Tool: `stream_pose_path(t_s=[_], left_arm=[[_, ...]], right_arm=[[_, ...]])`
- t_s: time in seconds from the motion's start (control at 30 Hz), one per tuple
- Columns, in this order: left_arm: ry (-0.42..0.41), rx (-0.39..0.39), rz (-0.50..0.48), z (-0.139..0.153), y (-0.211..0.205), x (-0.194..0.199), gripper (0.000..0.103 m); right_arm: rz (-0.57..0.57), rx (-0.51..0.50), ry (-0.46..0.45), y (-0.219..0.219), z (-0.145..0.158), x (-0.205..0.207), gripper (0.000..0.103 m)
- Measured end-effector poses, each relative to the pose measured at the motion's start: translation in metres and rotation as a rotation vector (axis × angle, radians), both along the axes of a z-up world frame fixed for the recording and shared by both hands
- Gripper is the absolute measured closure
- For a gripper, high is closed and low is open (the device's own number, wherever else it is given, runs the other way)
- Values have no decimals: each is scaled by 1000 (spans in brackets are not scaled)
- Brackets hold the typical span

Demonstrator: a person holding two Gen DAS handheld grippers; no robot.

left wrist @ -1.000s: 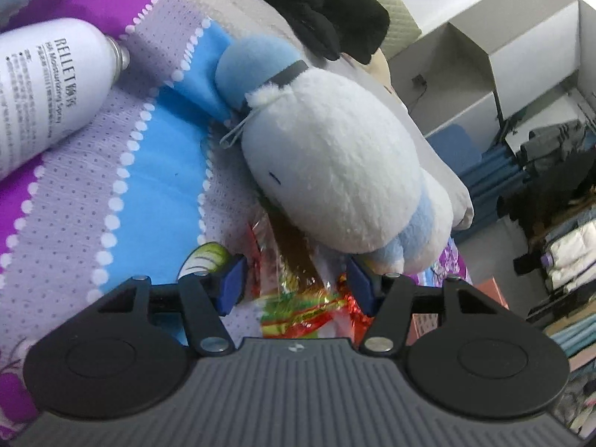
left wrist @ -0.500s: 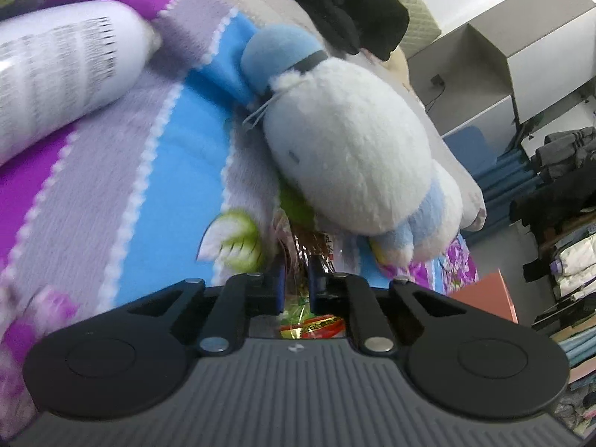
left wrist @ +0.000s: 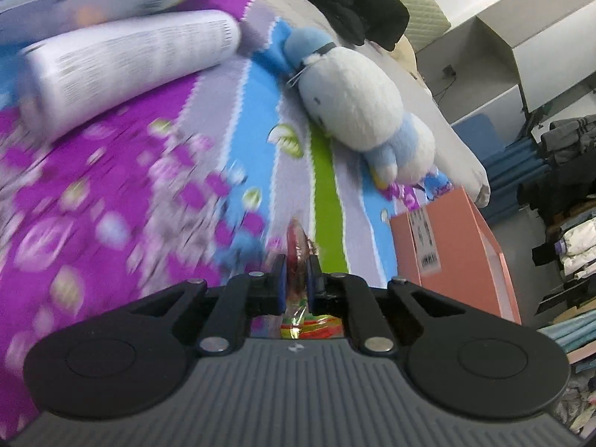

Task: Organize snacks
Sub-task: 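Grasp the meat-strip packet with the left tool while the right tool grasps a red foil packet, then lift the meat-strip packet with the left tool while the right tool lifts the red foil packet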

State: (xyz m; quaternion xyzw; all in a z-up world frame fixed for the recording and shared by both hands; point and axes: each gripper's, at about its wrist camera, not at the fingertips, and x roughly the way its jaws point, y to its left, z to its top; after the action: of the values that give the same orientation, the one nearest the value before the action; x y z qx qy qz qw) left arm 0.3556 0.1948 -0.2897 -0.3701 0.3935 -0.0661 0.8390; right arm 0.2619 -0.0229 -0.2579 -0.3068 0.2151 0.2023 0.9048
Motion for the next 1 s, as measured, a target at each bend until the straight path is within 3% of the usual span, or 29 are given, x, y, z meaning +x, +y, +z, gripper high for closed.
stream_pose_path(t_s=[0.23,0.33,0.53,0.93,1.0], left_arm=[[37,58,-29,11,-9,-82,91],[58,130,-55,21,-21,-115,91],[83,172,-104,29,-37,-159,91],[110,263,-130,49,-51,-184,90],[128,303,-130,49,-56,-181,83]], right_arm=[[130,-28,27,-19,10,-68,101],[181,-39,52,-31,12,-97,101],[204,-41,100,-51,10,-136,101],[158,9,130,-70,13,-161,98],[141,35,147,-72,13,-159,97]])
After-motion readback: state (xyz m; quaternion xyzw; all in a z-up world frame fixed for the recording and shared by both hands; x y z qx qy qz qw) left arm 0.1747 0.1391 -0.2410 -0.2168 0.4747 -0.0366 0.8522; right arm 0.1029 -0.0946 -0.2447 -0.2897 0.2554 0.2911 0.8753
